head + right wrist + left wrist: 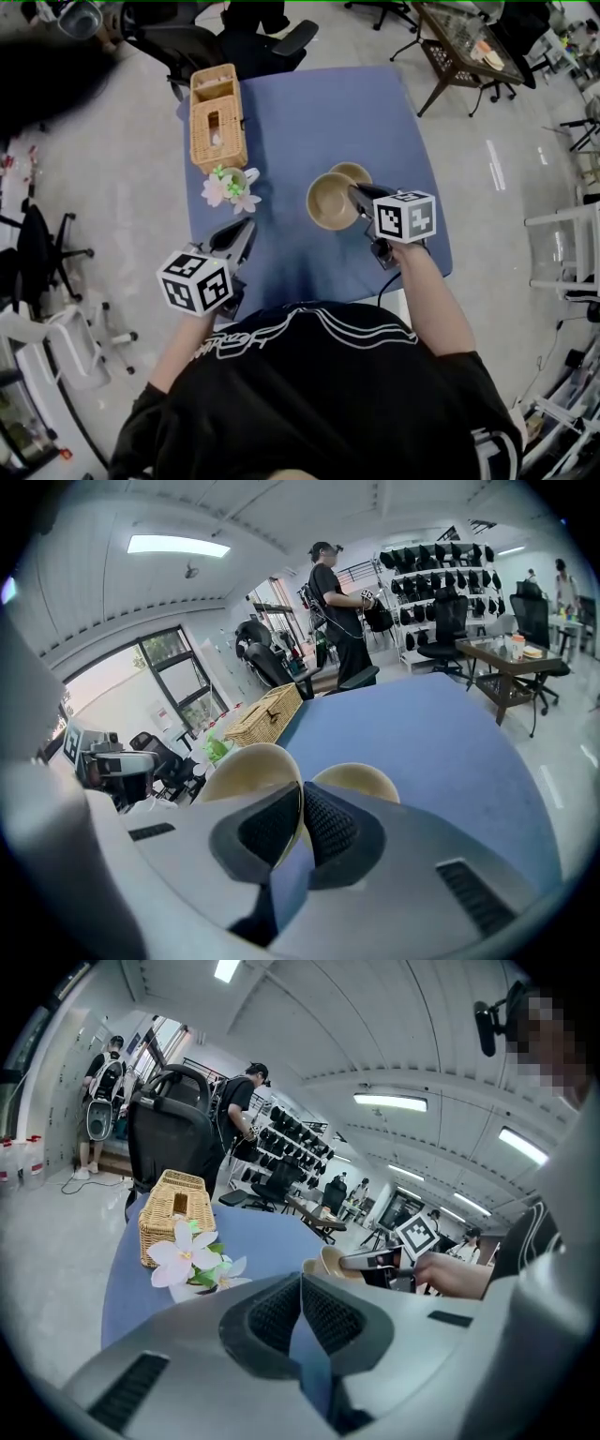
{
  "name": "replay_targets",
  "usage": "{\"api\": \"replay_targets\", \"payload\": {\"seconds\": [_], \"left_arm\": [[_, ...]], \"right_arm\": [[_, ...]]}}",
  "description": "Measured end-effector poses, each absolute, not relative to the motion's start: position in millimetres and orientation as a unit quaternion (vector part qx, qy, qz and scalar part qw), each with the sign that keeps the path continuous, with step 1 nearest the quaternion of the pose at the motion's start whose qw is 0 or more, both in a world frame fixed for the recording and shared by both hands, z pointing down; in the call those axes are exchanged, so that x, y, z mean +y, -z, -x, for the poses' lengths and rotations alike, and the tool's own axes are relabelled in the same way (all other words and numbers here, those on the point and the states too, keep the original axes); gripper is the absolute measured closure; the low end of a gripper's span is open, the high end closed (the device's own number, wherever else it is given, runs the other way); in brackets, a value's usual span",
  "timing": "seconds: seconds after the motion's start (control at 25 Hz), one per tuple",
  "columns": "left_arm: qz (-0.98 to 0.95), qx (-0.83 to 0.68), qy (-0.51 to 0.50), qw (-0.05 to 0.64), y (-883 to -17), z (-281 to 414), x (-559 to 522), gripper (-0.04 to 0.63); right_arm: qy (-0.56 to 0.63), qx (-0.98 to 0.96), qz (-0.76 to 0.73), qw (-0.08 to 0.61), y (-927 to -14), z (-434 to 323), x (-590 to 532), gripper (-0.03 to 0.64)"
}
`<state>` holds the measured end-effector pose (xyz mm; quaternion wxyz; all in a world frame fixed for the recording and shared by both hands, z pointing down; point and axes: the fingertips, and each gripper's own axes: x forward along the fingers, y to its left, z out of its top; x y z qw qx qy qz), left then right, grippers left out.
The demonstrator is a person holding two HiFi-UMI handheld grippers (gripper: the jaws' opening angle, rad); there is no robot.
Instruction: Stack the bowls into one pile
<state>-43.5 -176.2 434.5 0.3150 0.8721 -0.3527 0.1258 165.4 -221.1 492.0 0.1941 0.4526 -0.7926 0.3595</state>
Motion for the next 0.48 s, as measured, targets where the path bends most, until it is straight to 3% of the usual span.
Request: {"api": "replay_targets", "payload": {"seconds": [0.48], "left_arm": [[-0.864, -0.36, -0.13, 0.328, -451, 16, -180, 0.568]], "right_arm": [[-0.358, -0.787, -0.462, 0.198, -506, -207, -246, 0.577]]}}
